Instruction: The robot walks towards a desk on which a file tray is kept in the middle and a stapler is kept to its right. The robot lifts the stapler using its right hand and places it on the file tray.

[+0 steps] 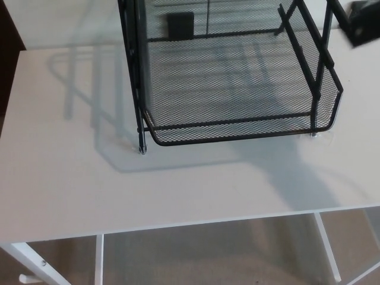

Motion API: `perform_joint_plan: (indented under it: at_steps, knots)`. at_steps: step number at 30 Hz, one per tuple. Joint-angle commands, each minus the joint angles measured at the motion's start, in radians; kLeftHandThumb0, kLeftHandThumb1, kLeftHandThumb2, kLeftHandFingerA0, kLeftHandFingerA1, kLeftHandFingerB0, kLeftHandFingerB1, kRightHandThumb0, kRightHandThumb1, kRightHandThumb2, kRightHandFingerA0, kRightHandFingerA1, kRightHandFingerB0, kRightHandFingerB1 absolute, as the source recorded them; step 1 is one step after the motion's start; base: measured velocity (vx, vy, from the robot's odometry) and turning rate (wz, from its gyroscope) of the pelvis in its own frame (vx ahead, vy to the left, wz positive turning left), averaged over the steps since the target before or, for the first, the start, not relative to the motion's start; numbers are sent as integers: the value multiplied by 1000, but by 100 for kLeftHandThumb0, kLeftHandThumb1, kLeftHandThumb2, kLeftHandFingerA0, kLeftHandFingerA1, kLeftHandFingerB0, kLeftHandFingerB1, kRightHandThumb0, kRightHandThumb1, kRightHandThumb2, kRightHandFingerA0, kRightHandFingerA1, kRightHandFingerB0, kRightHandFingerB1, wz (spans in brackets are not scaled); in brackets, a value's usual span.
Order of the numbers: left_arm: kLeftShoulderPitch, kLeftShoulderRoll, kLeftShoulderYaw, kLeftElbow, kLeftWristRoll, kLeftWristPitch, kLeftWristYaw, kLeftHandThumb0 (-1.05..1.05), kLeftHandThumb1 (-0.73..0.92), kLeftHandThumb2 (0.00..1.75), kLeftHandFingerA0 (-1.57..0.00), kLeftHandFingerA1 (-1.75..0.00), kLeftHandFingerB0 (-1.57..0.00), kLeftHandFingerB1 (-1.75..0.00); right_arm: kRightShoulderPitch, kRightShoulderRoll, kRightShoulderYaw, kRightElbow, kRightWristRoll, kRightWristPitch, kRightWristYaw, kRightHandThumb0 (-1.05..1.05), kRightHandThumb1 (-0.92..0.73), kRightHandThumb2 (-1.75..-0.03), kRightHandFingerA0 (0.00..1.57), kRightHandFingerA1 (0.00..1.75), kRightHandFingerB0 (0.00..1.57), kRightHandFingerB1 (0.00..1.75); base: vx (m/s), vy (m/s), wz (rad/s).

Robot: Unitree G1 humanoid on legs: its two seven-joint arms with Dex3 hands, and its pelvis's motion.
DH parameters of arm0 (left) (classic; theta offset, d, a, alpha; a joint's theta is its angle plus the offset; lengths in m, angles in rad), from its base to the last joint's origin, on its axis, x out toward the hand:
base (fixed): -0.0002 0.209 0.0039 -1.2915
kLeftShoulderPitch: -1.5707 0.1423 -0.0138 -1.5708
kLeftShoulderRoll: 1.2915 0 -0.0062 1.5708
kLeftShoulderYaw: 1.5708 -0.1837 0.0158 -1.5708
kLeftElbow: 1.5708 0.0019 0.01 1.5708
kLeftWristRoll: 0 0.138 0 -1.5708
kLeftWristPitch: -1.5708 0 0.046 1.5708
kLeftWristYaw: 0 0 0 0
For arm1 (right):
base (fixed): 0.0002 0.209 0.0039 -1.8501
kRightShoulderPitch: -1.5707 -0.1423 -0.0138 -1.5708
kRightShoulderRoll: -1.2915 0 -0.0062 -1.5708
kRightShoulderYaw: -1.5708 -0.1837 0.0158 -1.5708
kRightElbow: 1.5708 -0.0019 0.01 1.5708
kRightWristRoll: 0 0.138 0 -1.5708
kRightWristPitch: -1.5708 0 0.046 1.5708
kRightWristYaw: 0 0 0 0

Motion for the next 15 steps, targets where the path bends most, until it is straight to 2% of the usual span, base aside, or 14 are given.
perform_joint_plan:
  at_steps: [1, 2, 3, 4, 5, 6, 7, 8, 9, 10, 11, 12, 13, 15]
  knots:
    - [18, 28, 11, -6, 4, -45, 0, -65, 90, 67, -42, -49, -33, -39, -134, -95, 17, 24, -16, 23, 125, -29, -62, -68, 99, 156, 89, 72, 0, 0, 0]
    - [18, 29, 12, -3, 5, -45, 2, -64, 90, 67, -43, -49, -34, -39, -181, -115, 30, 49, -24, 8, 132, -30, -58, -73, 100, 154, 91, 88, 0, 0, 0]
    - [18, 30, 14, -2, 5, -44, 3, -63, 91, 67, -43, -49, -33, -39, -208, -125, 40, 68, -26, -3, 134, -24, -61, -81, 101, 164, 84, 120, 0, 0, 0]
    - [18, 31, 15, 0, 5, -43, 3, -63, 91, 67, -43, -49, -33, -39, -233, -134, 50, 86, -27, -12, 141, -24, -61, -81, 101, 164, 84, 120, 0, 0, 0]
    - [10, 27, 19, 19, 5, -40, 12, -63, 89, 67, -44, -48, -32, -37, -288, -169, 62, 102, -35, -4, 189, -23, -60, -85, 92, 171, 77, 147, 0, 0, 0]
    - [3, 25, 23, 20, 2, -37, 21, -63, 89, 66, -45, -48, -34, -38, -324, -181, 76, 116, -37, -3, 221, -22, -59, -91, 90, 174, 76, 153, 0, 0, 0]
    - [3, 24, 25, 19, 0, -37, 19, -63, 89, 66, -46, -48, -35, -39, -344, -202, 84, 122, -26, -21, 261, -18, -57, -90, 87, 175, 74, 157, 0, 0, 0]
    - [5, 27, 27, 18, -1, -40, 5, -63, 90, 67, -45, -48, -35, -39, -367, -245, 96, 141, -26, -65, 291, -15, -54, -80, 89, 173, 76, 152, 0, 0, 0]
    - [8, 29, 32, 10, -6, -38, 2, -64, 90, 66, -45, -54, -35, -41, -370, -270, 105, 150, -27, -88, 306, -16, -54, -81, 93, 170, 80, 144, 0, 0, 0]
    - [11, 32, 27, 5, -1, -44, -3, -65, 90, 67, -44, -53, -34, -40, -379, -288, 119, 159, -39, -94, 321, -18, -54, -86, 92, 170, 77, 147, 0, 0, 0]
    - [11, 33, 29, 4, -3, -42, -3, -65, 90, 67, -44, -53, -34, -40, -381, -289, 122, 160, -39, -94, 321, -13, -57, -89, 102, 163, 73, 134, 0, 0, 0]
    - [11, 35, 32, 3, -4, -40, -3, -65, 90, 67, -44, -53, -34, -40, -388, -292, 129, 166, -38, -96, 322, -13, -57, -89, 102, 163, 73, 134, 0, 0, 0]
    - [13, 38, 31, 2, -3, -42, -6, -64, 91, 67, -42, -50, -32, -40, -399, -298, 139, 157, -45, -72, 353, -19, -60, -81, 93, 169, 78, 141, 0, 0, 0]
    - [6, 38, 30, 5, 0, -37, -2, -63, 90, 68, -45, -53, -33, -39, -430, -293, 149, 166, -38, -72, 369, -20, -65, -86, 89, 168, 76, 141, 0, 0, 0]
